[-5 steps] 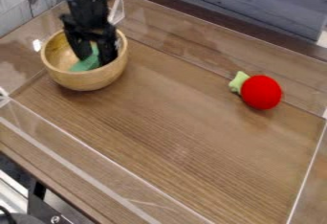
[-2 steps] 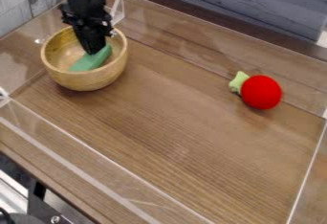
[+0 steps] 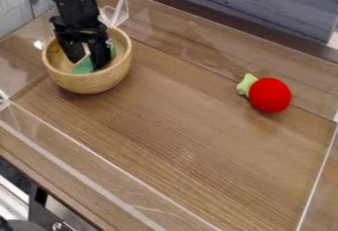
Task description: Put the green block in the brown bowl
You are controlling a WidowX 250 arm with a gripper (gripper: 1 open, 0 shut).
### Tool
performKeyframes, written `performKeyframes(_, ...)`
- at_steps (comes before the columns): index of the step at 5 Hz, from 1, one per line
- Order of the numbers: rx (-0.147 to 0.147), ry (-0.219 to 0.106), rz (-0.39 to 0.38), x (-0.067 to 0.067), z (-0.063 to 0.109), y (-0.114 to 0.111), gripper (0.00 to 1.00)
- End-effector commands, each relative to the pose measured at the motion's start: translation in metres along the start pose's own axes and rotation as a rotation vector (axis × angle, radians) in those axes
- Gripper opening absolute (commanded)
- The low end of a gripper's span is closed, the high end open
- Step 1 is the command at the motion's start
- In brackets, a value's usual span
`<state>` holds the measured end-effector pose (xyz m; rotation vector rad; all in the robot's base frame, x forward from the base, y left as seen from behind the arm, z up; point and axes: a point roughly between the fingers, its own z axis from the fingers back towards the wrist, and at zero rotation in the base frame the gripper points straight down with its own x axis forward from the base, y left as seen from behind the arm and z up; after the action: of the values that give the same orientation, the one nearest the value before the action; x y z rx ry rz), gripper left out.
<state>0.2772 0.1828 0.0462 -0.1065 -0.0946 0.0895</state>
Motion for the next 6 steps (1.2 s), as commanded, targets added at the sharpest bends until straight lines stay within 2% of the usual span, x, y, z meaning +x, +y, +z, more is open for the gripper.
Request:
performKeyframes(1, 0.039, -0.055, 0.046, 0.006, 0.004, 0.006, 0.00)
performKeyframes(3, 0.004, -0.067, -0.123, 0.011, 0.011, 0.002, 0.00)
performKeyframes(5, -0.009, -0.088, -0.082, 0.017, 0.006, -0.011, 0.00)
performKeyframes(6, -0.011, -0.091, -0.051, 0.011, 0.016, -0.010, 1.00)
